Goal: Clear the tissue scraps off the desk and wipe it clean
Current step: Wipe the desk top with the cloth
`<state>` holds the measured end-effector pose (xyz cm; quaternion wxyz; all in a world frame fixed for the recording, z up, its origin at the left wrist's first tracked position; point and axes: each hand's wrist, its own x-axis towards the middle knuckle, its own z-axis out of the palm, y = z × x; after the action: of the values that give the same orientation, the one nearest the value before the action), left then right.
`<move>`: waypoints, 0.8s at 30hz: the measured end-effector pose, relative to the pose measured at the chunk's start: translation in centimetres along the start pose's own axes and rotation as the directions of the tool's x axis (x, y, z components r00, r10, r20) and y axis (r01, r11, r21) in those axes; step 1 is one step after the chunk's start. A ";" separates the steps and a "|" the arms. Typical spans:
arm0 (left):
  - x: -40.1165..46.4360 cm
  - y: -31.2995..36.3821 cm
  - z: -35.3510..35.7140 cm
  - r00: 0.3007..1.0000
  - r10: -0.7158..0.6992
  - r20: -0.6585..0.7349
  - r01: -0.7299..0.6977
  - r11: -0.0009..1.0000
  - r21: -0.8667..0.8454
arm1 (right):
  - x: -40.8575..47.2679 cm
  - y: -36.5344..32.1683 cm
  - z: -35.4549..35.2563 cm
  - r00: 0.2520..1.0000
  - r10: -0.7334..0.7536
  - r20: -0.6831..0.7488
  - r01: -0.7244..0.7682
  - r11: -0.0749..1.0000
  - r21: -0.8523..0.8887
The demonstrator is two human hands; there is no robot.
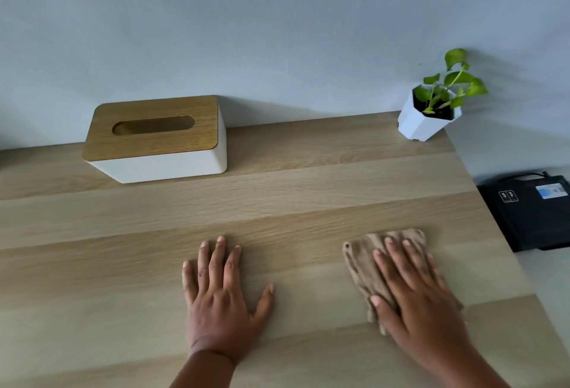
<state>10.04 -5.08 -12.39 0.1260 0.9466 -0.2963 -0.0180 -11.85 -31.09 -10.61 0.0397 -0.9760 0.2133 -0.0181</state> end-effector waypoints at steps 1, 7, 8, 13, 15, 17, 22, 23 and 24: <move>0.0 0.0 0.0 1.000 -0.001 -0.001 0.001 1.000 -0.001 | 0.4 0.8 -0.2 0.999 0.049 0.020 -0.048 0.999 -0.013; 0.0 0.1 -0.2 1.000 -0.005 0.007 0.005 1.000 -0.005 | 9.5 1.1 -0.3 0.955 0.284 0.084 -0.279 0.958 -0.069; 0.0 0.2 -0.2 1.000 -0.004 0.006 0.004 1.000 -0.007 | 11.6 0.8 -0.2 0.948 0.304 0.089 -0.298 0.952 -0.073; 0.1 0.2 -0.2 1.000 -0.001 -0.003 0.001 1.000 -0.006 | 21.1 -1.9 0.7 0.929 0.353 0.112 -0.352 0.935 -0.029; 0.1 0.1 0.0 1.000 0.005 -0.012 -0.005 1.000 -0.002 | 24.3 -3.3 1.0 0.926 0.359 0.114 -0.362 0.932 0.000; 0.2 0.0 0.0 1.000 0.010 -0.021 -0.010 1.000 0.001 | 26.7 -4.6 1.2 0.926 0.362 0.110 -0.366 0.930 0.022; 0.2 0.1 0.2 0.999 0.013 -0.047 -0.013 1.000 -0.001 | 29.5 -7.1 1.4 0.931 0.352 0.099 -0.356 0.934 0.028; 0.2 0.1 0.2 0.999 0.014 -0.051 -0.014 1.000 0.000 | 29.6 -7.4 1.4 0.932 0.349 0.098 -0.353 0.935 0.031; 0.2 0.1 0.2 0.998 0.016 -0.054 -0.016 1.000 0.001 | 29.6 -7.5 1.4 0.934 0.344 0.096 -0.348 0.937 0.033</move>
<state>10.16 -5.36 -12.58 0.1338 0.9443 -0.3006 0.0085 18.27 -36.58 -10.84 0.0758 -0.9217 0.3793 0.0274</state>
